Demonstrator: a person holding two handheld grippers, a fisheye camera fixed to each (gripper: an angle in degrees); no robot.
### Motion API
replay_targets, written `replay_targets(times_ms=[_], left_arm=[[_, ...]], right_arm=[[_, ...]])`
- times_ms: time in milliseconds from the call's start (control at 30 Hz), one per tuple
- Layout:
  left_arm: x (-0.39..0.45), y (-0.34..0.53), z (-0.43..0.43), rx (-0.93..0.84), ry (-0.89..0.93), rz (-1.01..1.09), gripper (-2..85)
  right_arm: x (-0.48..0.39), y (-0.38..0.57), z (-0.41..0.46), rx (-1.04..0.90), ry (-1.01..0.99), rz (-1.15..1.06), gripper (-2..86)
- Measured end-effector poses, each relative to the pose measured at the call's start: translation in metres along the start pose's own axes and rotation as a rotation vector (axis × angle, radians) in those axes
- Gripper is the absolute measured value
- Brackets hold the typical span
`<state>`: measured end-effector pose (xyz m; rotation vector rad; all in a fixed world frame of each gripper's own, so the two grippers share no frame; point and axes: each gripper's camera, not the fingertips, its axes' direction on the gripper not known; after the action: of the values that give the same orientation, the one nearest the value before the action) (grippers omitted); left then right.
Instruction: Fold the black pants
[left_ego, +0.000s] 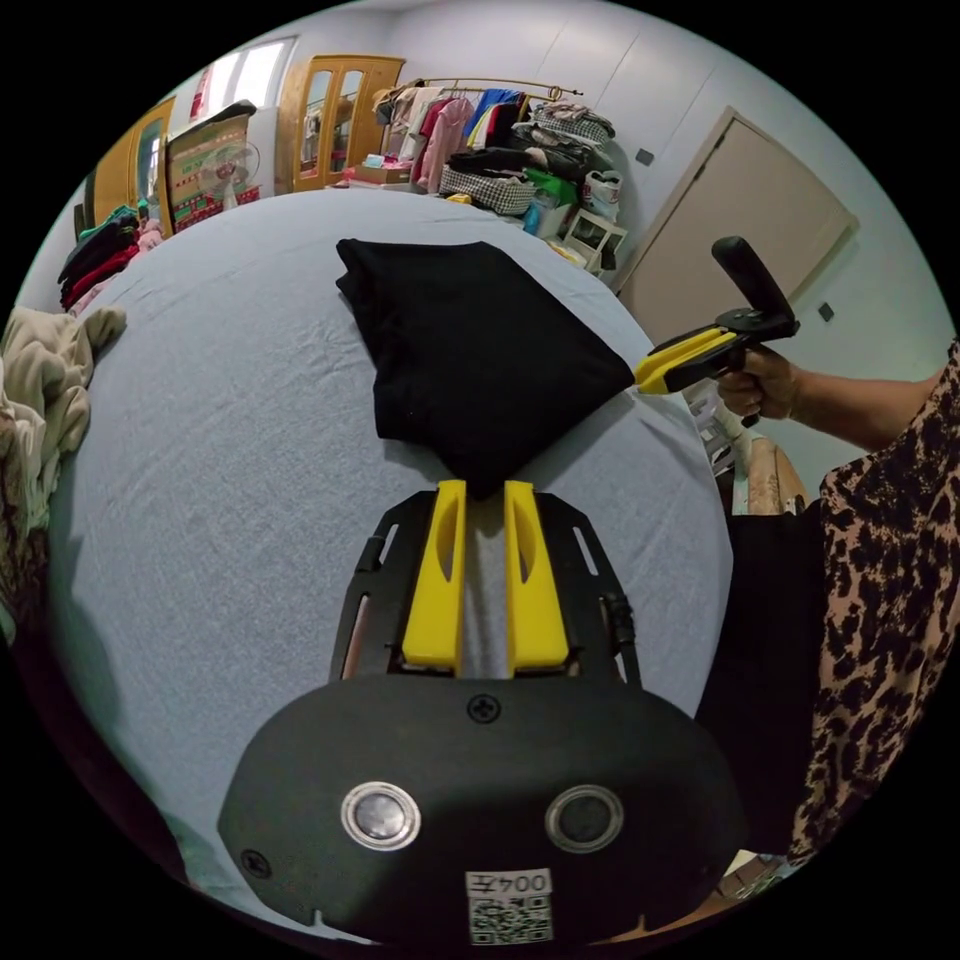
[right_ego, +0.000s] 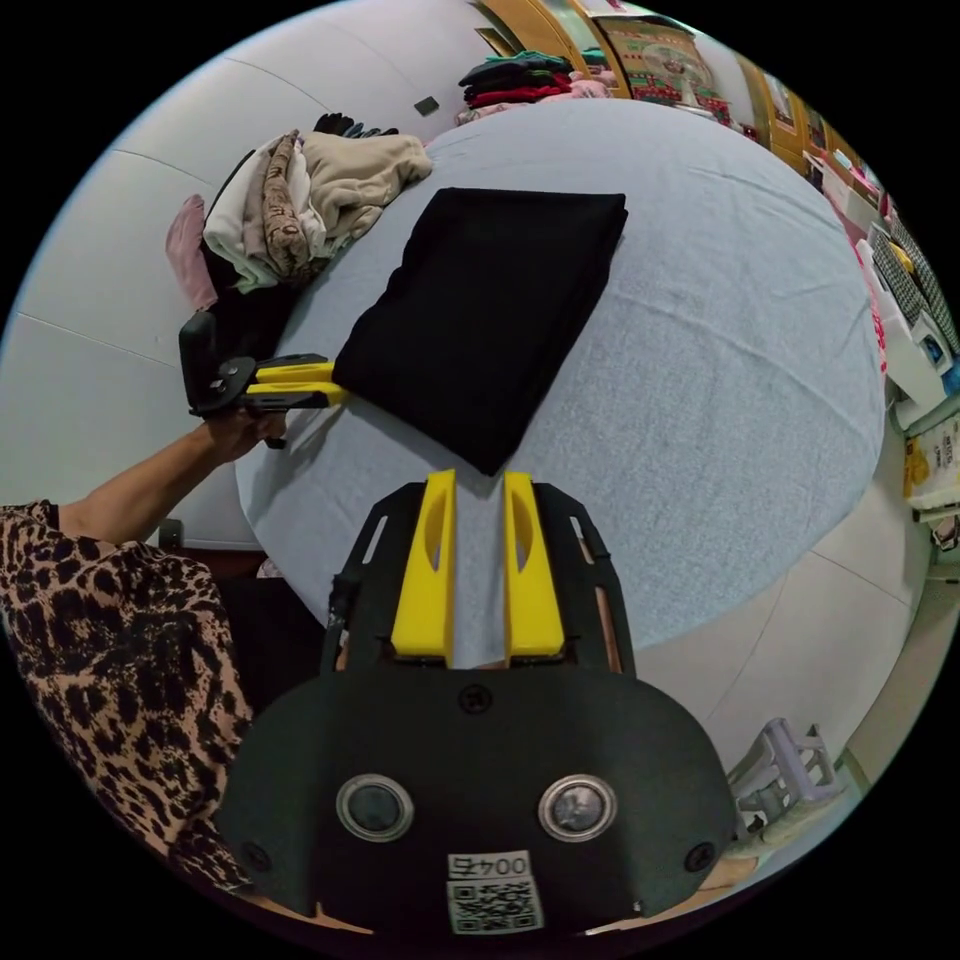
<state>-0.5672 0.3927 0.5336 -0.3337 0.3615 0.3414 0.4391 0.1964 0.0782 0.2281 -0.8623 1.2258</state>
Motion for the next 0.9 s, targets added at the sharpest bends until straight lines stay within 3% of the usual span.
replay_targets(times_ms=[267,600,700,900], left_arm=[[0.001,-0.022,-0.028,-0.016,-0.020,-0.002,2.8],[-0.020,-0.035,-0.043,-0.068,-0.012,-0.083,2.2],[-0.038,-0.045,-0.069,-0.043,-0.022,-0.130,3.3],[-0.091,-0.120,-0.105,0.155,0.178,-0.316,9.8]], right_arm=[[0.002,-0.010,-0.056,0.037,0.091,-0.068,0.8],[0.049,-0.018,-0.093,-0.039,0.022,0.084,2.6],[0.079,-0.026,-0.137,0.084,-0.124,0.178,4.7],[0.138,-0.093,-0.187,0.259,-0.498,0.364,9.0]])
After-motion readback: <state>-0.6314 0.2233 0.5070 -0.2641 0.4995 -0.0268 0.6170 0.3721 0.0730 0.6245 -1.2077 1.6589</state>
